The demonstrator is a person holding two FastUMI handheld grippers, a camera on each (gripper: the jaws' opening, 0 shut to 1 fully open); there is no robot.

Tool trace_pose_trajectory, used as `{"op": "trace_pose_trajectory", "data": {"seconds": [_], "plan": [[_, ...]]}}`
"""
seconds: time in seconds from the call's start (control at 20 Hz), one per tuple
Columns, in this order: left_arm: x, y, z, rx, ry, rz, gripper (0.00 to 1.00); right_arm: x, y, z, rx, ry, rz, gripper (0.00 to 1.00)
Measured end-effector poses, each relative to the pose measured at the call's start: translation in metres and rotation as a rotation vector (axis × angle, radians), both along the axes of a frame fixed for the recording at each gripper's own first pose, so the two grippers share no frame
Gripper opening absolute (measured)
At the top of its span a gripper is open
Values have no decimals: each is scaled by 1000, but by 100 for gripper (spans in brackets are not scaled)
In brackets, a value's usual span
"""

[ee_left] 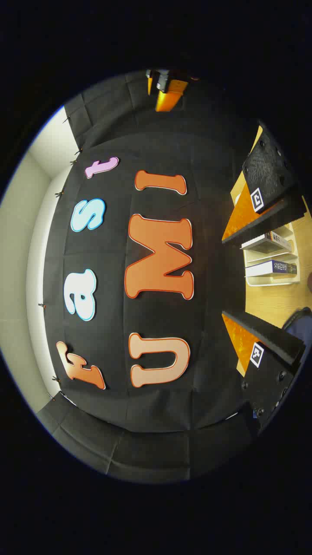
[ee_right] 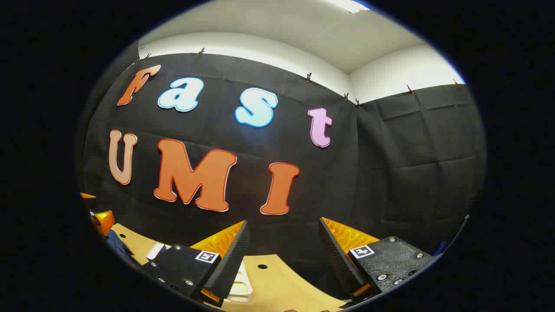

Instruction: Open the schoolbag, grab two books from the bookshelf and put them into the schoolbag.

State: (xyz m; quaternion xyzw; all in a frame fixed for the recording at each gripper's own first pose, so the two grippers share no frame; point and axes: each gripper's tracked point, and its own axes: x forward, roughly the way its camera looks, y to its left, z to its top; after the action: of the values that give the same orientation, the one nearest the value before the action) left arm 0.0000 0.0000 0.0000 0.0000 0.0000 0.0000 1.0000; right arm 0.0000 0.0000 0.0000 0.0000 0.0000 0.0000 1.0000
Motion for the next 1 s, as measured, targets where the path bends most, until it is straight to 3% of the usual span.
{"op": "trace_pose_trajectory", "data": {"seconds": [0.15,0.25,0.55,0.65,0.7,0.8,0.9,1.0], "plan": [[-1,-8,-3,5,8,1,93,-2,-3,4,72,29,6,93],[0,-8,1,25,0,4,93,-2,1,13,62,4,36,93],[10,-13,-8,11,16,1,93,18,-89,29,-42,-39,-170,98],[13,-15,-11,2,21,1,93,15,-97,39,-49,-55,-202,94],[15,-16,-10,6,23,1,93,15,-86,48,-50,-85,-170,86],[12,-11,-6,19,11,13,93,11,-62,56,-78,-131,-135,94],[10,-6,1,32,-9,34,93,11,-23,48,-18,-114,-44,98],[4,2,2,42,-19,63,93,6,14,29,55,-62,48,94]]}}
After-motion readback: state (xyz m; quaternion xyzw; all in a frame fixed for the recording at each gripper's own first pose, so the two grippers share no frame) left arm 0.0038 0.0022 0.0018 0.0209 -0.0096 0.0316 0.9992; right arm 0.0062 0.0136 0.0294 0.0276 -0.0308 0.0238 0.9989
